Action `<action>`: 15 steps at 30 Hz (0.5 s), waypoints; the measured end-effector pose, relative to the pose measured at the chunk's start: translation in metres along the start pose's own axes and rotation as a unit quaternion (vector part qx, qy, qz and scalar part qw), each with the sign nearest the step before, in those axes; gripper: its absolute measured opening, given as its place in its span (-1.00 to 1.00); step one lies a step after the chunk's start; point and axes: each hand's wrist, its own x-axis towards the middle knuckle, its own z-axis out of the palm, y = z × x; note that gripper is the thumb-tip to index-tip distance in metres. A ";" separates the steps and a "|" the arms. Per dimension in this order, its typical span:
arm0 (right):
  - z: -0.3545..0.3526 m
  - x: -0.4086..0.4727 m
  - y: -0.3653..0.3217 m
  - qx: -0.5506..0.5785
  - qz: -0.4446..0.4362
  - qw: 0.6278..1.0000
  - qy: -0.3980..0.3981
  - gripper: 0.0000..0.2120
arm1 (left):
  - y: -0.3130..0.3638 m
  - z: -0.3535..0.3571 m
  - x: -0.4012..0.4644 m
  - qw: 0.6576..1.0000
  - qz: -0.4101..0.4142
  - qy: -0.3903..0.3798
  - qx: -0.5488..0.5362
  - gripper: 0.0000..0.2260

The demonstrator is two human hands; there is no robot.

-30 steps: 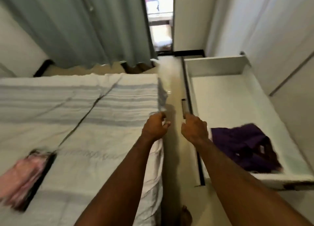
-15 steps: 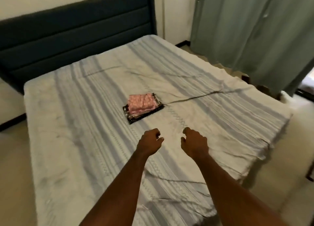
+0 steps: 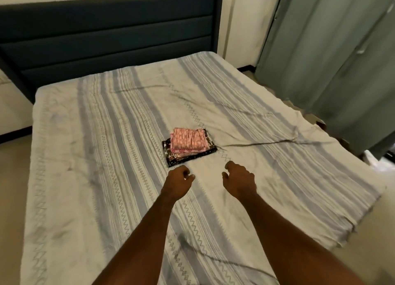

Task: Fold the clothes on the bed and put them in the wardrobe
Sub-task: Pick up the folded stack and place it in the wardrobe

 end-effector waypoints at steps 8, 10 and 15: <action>0.050 0.141 0.043 0.019 0.003 1.000 -0.023 -0.66 | -0.049 0.044 0.114 0.992 -0.113 0.028 -0.042 -0.77; 0.074 0.183 0.051 0.047 0.009 0.998 -0.051 -0.55 | -0.072 0.060 0.145 0.983 -0.162 0.058 -0.066 -0.71; 0.115 0.278 0.071 0.136 0.057 0.985 -0.093 -0.24 | -0.125 0.080 0.215 0.942 -0.302 0.079 -0.123 -0.32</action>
